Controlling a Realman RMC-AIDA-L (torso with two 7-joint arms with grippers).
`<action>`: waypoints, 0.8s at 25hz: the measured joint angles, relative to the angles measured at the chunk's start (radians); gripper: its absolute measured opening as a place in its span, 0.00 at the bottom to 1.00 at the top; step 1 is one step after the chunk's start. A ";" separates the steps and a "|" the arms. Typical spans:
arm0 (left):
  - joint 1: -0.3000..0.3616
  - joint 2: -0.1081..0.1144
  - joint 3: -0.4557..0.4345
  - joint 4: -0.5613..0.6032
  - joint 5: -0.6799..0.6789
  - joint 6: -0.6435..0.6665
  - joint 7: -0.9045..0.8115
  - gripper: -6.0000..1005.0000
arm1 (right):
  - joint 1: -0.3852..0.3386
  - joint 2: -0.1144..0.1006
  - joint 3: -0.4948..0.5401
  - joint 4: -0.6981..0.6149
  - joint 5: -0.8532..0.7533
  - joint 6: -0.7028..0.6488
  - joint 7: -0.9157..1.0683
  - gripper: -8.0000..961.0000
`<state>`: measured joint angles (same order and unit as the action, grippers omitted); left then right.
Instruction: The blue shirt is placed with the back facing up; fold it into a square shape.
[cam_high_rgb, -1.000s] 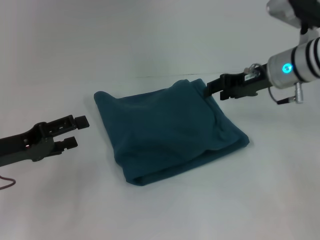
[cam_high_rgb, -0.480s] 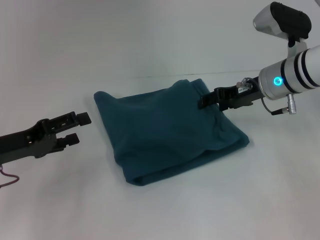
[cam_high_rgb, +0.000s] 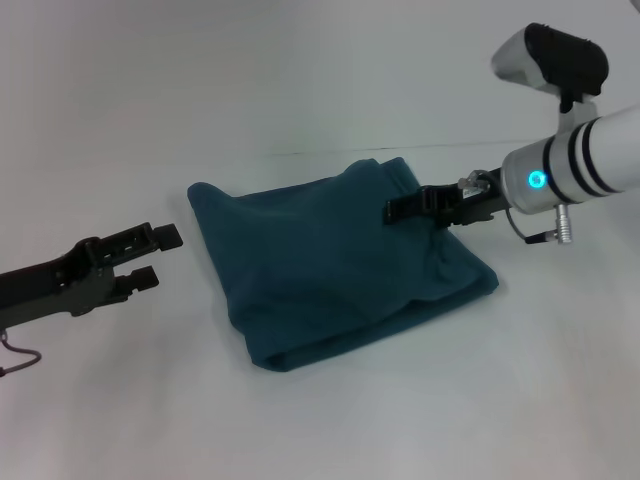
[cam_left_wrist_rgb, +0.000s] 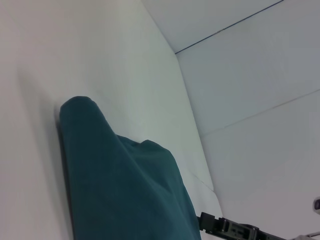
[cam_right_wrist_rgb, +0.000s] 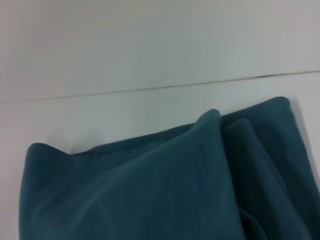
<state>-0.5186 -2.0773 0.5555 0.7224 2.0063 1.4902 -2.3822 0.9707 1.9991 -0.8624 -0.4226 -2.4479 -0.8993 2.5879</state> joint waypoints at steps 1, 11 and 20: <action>0.001 -0.001 0.000 0.000 0.000 -0.003 0.000 0.96 | 0.000 0.004 0.000 0.000 0.000 0.005 -0.001 0.96; 0.003 -0.004 0.000 0.000 0.000 -0.019 0.002 0.96 | 0.004 0.017 -0.014 0.046 -0.003 0.060 -0.003 0.95; -0.004 -0.006 0.000 -0.024 0.000 -0.029 0.014 0.96 | 0.002 0.033 -0.011 0.045 0.064 0.058 -0.069 0.91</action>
<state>-0.5224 -2.0837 0.5552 0.6986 2.0065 1.4608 -2.3682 0.9730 2.0325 -0.8738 -0.3778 -2.3835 -0.8410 2.5194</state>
